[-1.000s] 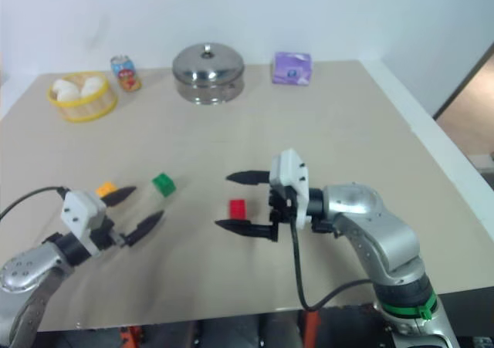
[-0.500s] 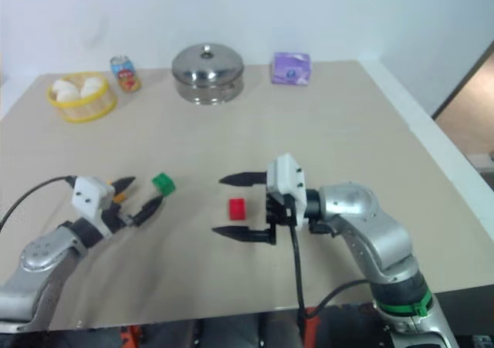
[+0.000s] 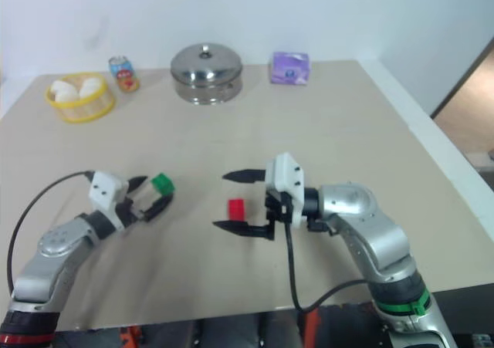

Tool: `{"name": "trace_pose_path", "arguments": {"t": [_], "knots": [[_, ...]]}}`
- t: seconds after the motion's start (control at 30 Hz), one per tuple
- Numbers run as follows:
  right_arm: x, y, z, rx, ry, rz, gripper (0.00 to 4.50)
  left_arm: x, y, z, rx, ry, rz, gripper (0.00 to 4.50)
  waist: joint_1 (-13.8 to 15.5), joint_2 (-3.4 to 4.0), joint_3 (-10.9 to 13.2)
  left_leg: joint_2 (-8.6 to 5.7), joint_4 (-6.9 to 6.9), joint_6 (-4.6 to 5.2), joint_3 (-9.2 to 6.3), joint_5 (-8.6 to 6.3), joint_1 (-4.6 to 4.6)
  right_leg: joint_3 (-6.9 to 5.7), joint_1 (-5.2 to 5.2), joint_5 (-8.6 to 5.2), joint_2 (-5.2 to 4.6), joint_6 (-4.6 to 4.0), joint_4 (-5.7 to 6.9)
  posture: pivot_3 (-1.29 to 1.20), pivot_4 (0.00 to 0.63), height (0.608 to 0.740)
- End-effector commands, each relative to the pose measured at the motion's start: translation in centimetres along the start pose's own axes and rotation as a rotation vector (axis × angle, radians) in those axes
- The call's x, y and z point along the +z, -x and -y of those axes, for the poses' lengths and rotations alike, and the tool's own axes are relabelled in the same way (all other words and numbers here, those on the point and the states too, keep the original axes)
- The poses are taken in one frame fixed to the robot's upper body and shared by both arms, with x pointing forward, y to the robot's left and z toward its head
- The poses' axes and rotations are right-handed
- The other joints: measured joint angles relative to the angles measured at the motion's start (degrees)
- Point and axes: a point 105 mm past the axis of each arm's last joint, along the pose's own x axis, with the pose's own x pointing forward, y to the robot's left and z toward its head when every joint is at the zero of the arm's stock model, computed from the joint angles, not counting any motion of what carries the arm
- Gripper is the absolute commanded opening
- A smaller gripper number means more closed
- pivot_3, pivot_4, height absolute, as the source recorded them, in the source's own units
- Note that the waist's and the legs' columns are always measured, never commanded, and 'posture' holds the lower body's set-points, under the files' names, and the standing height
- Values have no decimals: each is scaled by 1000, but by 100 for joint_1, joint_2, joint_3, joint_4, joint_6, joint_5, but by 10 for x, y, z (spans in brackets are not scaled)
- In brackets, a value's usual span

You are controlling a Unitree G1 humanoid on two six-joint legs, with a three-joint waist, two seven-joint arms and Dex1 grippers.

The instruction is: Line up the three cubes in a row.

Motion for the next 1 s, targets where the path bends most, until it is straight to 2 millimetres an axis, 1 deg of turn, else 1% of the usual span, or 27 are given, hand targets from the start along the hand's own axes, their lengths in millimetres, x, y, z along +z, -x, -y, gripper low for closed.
{"name": "trace_pose_path", "arguments": {"t": [0.03,0.23,0.53,0.73,0.77,0.8,1.0], "knots": [[7,-1,-1,0,35,20,4478,8,-4,-2,-6,-44,29,4500,0,0,0,0,0,0,0,0,0,0,0,0,0,0,0,0,150,740],[7,0,-1,-4,31,18,4478,8,-10,0,-31,-56,30,4500,0,0,0,0,0,0,4,0,0,3,0,4,0,6,0,0,150,740],[6,-1,0,-13,29,17,4478,6,-14,-3,-28,-62,19,4500,-1,0,0,1,0,0,9,0,2,8,-1,7,0,11,0,0,150,740],[6,-2,0,-19,32,15,4478,4,-17,-1,-47,-46,13,4500,-1,0,0,1,0,0,18,0,4,15,-1,11,0,18,0,0,150,740],[6,-2,1,-20,33,16,4500,3,-17,0,-49,-44,13,3960,-1,0,0,1,0,0,19,0,4,16,-1,11,0,18,0,0,150,740],[6,-2,1,-21,32,16,4500,3,-18,0,-52,-42,13,3705,-1,0,0,1,0,0,20,0,4,17,-2,11,0,18,0,0,150,740],[6,-2,-1,-15,23,16,4500,4,-21,2,-66,-39,17,1621,-1,0,0,2,0,0,24,0,6,21,-2,12,0,18,0,0,150,740]]}}
